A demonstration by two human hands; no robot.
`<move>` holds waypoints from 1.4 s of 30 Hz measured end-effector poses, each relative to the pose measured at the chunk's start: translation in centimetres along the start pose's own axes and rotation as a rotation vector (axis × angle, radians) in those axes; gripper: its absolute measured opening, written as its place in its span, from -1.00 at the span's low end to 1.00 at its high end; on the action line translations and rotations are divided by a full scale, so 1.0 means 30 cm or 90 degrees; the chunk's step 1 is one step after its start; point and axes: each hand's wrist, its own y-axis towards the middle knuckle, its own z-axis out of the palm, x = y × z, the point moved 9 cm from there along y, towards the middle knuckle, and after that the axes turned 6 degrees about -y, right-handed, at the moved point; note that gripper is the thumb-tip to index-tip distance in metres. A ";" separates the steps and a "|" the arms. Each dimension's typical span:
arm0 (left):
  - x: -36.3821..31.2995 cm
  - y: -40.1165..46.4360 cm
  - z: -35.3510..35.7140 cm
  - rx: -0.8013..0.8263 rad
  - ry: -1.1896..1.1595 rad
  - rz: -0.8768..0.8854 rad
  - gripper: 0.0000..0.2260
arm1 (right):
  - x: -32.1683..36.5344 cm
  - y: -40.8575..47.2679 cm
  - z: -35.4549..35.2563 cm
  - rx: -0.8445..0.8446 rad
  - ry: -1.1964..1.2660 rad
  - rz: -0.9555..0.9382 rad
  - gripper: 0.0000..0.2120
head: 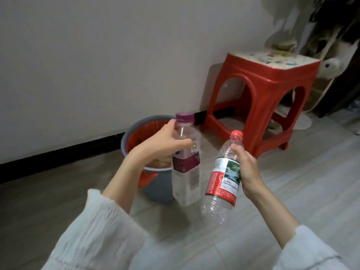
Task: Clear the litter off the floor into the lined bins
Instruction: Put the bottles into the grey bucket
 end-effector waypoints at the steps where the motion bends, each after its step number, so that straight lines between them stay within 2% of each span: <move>1: -0.007 -0.014 -0.072 -0.041 -0.047 0.011 -0.59 | 0.052 0.002 0.039 0.005 0.003 -0.023 -0.81; 3: 0.010 -0.037 -0.199 -0.136 -0.129 0.029 -0.65 | 0.140 0.007 0.101 -0.001 0.017 -0.059 -0.79; 5: 0.046 -0.068 -0.321 -0.252 -0.176 0.043 -0.63 | 0.204 0.029 0.161 -0.015 0.055 -0.073 -0.65; 7: 0.099 -0.096 -0.411 -0.353 -0.200 0.035 -0.52 | 0.254 0.054 0.203 -0.044 0.094 -0.084 -0.50; 9: 0.132 -0.121 -0.469 -0.427 -0.189 0.030 -0.39 | 0.289 0.083 0.239 -0.083 0.088 -0.117 -0.55; 11: 0.158 -0.134 -0.495 -0.472 -0.152 0.019 -0.36 | 0.313 0.093 0.280 -0.105 0.019 -0.165 -0.58; 13: 0.193 -0.132 -0.498 -0.492 -0.137 0.004 -0.37 | 0.325 0.092 0.329 -0.109 -0.124 -0.214 -0.55; 17: 0.273 -0.102 -0.486 -0.509 -0.157 -0.010 -0.39 | 0.277 0.113 0.442 -0.046 -0.354 -0.270 -0.58; 23: 0.346 -0.043 -0.456 -0.477 -0.149 -0.027 -0.39 | 0.115 0.169 0.593 0.106 -0.593 -0.256 -0.41; 26: 0.372 -0.022 -0.415 -0.436 -0.132 -0.040 -0.41 | 0.059 0.186 0.623 0.133 -0.665 -0.256 -0.40; 32: 0.333 -0.023 -0.381 -0.406 -0.112 -0.012 -0.19 | 0.024 0.234 0.582 0.094 -0.643 -0.239 -0.38; 36: 0.307 -0.023 -0.380 -0.425 -0.106 -0.007 -0.26 | 0.030 0.235 0.578 0.091 -0.626 -0.268 -0.35; 42: 0.385 0.009 -0.311 -0.375 -0.029 -0.050 -0.29 | 0.027 0.225 0.571 0.091 -0.599 -0.279 -0.38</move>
